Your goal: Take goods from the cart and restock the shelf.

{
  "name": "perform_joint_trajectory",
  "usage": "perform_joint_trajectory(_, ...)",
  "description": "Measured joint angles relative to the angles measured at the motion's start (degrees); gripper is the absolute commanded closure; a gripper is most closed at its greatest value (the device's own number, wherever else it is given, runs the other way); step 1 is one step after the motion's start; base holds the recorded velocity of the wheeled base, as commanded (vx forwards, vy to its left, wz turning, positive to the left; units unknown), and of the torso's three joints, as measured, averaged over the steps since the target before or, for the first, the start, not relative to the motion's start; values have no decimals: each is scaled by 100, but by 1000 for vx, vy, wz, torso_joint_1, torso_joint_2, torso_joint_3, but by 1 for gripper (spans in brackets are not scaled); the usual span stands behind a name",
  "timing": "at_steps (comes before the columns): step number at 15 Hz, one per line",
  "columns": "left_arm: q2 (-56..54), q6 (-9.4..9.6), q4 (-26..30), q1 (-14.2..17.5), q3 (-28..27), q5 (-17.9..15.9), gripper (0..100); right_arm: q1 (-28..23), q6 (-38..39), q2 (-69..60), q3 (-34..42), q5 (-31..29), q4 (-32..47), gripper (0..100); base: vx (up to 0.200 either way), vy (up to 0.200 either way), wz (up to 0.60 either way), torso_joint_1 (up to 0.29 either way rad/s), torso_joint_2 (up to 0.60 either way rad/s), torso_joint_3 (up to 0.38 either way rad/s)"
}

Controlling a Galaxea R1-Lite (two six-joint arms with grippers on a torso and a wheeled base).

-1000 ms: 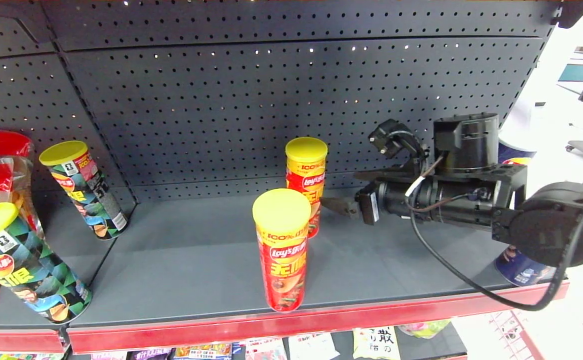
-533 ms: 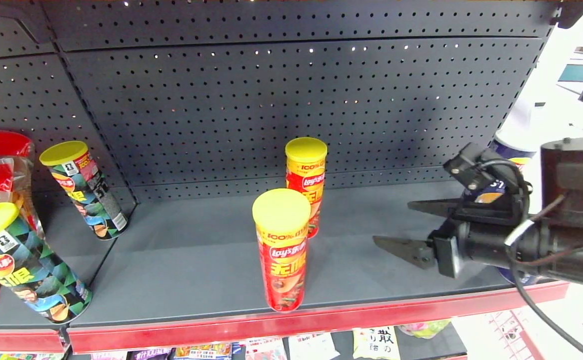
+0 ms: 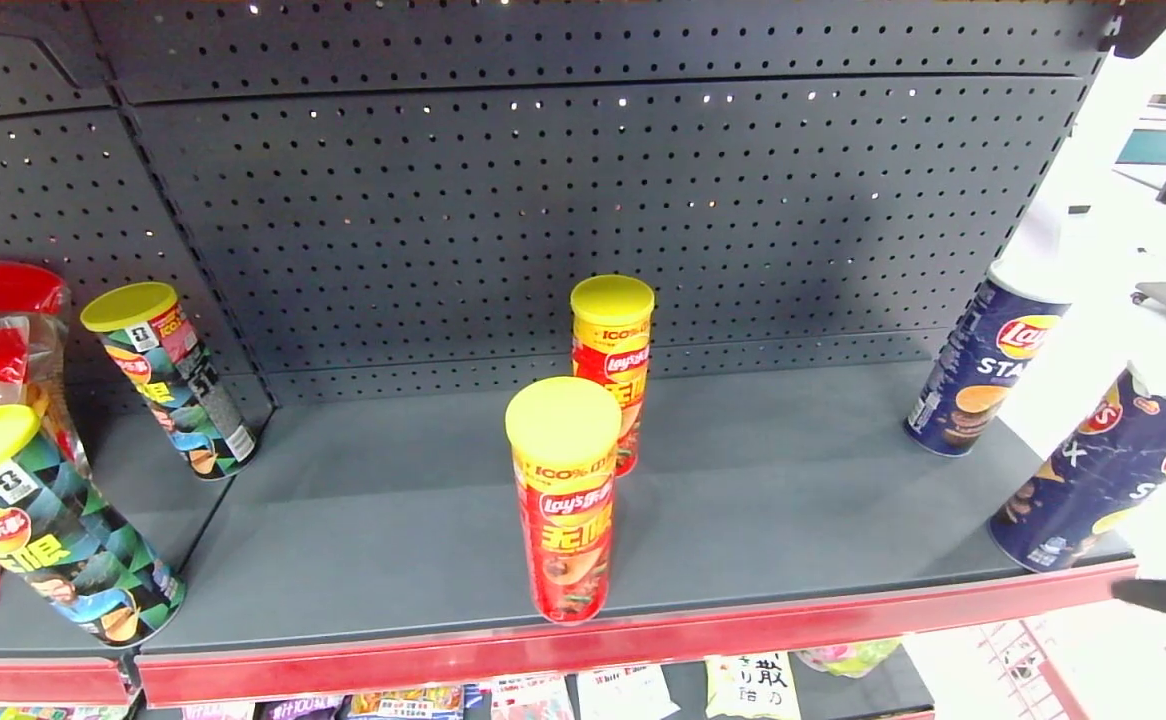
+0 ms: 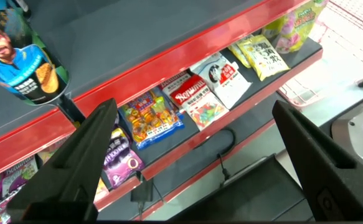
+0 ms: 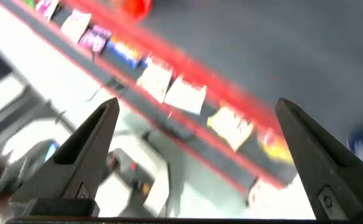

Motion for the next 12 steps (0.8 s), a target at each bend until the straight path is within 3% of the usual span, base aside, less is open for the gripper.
perform_joint_trajectory(4, 61, -29, 0, -4, 0, -22, 0, -263, 202, -2208, -85, -596, 2013, 0, 0, 0, 0, 0, 0, 0)
perform_joint_trajectory(7, 69, -82, 2, -6, 0, -20, 0, -1223, 926, -2988, -33, -1271, 2270, 0, 0, 0, 0, 0, 0, 0)
perform_joint_trajectory(12, 33, -101, 2, -9, 0, 4, 0, -2372, 1184, -3625, 417, -1874, 2281, 0, 0, 0, 0, 0, 0, 0)
